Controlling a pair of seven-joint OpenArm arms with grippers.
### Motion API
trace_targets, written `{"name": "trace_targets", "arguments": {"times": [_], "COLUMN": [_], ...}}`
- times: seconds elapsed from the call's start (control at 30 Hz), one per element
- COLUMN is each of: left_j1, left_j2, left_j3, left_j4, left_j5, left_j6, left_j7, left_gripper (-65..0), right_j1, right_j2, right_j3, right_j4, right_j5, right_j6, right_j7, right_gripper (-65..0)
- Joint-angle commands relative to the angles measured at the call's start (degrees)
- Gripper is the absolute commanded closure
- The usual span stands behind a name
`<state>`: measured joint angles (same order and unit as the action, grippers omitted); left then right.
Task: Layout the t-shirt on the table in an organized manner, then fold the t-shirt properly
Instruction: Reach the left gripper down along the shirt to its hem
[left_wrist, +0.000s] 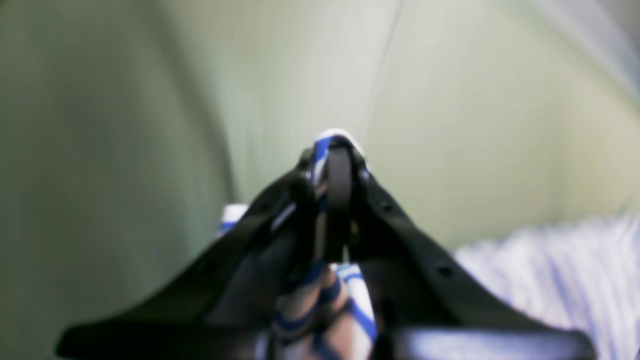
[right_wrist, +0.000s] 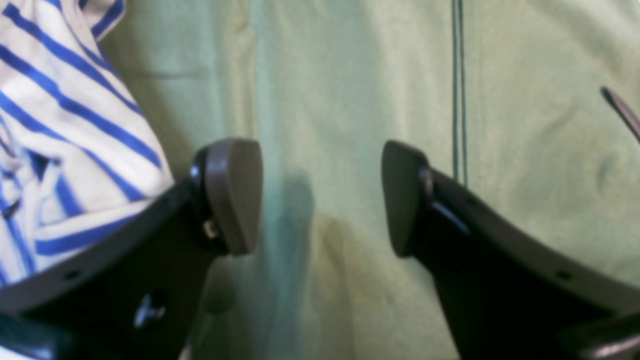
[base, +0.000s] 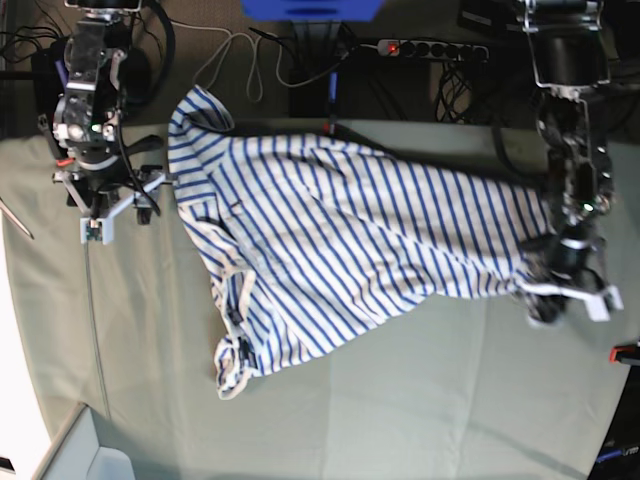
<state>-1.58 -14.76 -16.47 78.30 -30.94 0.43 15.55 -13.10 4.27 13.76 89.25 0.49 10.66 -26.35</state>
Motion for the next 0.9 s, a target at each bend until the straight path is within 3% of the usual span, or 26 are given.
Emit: {"name": "trace_targets", "arguments": {"times": [0.0, 0.23, 0.73, 0.87], "left_j1": [-1.1, -13.2, -38.8, -44.3], "left_j2": [-0.8, -2.0, -2.0, -1.5], "left_j3": [-0.9, -2.2, -1.8, -1.8], "left_j4": [2.4, -0.6, -26.1, -34.4], "left_j5": [0.0, 0.6, 0.6, 0.6], "left_j6": [-0.3, -0.3, -0.3, -0.3], "left_j7": [-1.2, -1.3, -1.6, -4.6], "left_gripper": [0.0, 0.0, 0.0, 0.0], "right_j1": [0.3, 0.3, 0.2, 0.2], "right_j2": [0.4, 0.3, 0.6, 0.6], "right_j3": [0.2, 0.2, 0.3, 0.3], "right_j4": [0.9, 0.9, 1.0, 1.0], "right_j5": [0.2, 0.2, 0.2, 0.2], "right_j6": [0.5, 0.5, 0.5, 0.5], "right_j7": [1.2, 1.2, 1.2, 1.2], "right_gripper": [-38.8, -38.8, -38.8, -38.8]}}
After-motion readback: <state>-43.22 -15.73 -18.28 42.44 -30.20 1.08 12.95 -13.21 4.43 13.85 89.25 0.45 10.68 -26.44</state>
